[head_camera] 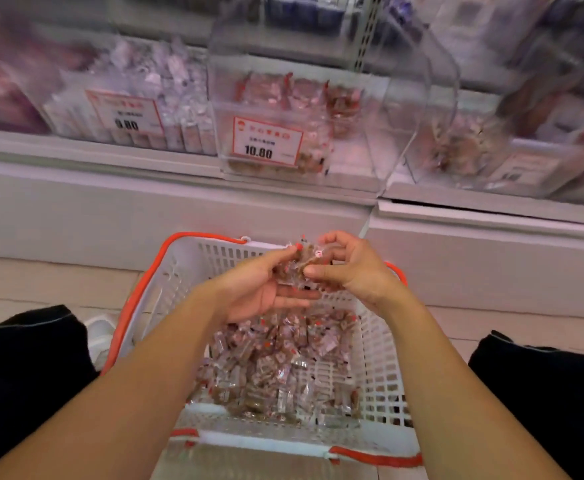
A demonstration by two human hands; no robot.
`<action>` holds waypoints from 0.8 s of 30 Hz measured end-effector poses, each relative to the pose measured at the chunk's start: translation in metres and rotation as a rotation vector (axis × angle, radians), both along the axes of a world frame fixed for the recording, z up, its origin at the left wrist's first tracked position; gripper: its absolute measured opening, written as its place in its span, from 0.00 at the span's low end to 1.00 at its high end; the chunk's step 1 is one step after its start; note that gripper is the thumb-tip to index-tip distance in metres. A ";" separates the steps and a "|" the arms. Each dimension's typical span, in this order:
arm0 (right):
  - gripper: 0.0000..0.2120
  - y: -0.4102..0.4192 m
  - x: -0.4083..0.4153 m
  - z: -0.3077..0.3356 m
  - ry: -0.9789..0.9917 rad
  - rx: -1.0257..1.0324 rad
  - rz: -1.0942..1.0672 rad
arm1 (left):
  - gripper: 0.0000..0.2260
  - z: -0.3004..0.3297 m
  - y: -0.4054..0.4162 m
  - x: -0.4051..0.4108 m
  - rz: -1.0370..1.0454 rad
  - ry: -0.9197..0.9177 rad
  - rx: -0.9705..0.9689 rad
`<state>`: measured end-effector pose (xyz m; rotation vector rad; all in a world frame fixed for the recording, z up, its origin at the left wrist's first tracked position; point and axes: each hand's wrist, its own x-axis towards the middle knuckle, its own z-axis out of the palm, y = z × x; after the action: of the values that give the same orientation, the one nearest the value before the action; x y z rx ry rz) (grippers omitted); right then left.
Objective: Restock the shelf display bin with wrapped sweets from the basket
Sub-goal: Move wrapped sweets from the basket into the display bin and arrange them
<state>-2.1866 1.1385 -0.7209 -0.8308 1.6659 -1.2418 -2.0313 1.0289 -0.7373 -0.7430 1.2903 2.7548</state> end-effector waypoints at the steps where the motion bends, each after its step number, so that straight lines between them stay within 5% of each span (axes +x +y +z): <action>1: 0.25 -0.001 0.000 0.008 0.040 -0.038 -0.002 | 0.19 0.013 -0.002 0.001 -0.009 0.014 -0.025; 4: 0.32 -0.003 -0.001 0.031 0.151 -0.107 0.062 | 0.21 0.049 -0.010 0.003 -0.076 -0.012 -0.231; 7: 0.28 -0.008 0.005 0.049 0.236 -0.136 0.160 | 0.21 0.082 -0.020 0.005 -0.124 -0.086 -0.415; 10: 0.32 -0.017 0.021 0.064 0.248 -0.157 0.203 | 0.17 0.108 -0.030 0.011 -0.164 -0.124 -0.459; 15: 0.37 -0.027 0.043 0.073 0.277 -0.234 0.216 | 0.26 0.129 -0.046 0.026 -0.172 -0.104 -0.296; 24: 0.33 -0.021 0.027 0.091 0.323 -0.313 0.214 | 0.16 0.136 -0.035 0.002 0.008 -0.104 -0.625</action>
<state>-2.1595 1.1178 -0.6304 -1.4266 1.5949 -1.2838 -2.0297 0.9936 -0.6017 -0.8884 2.1456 2.2632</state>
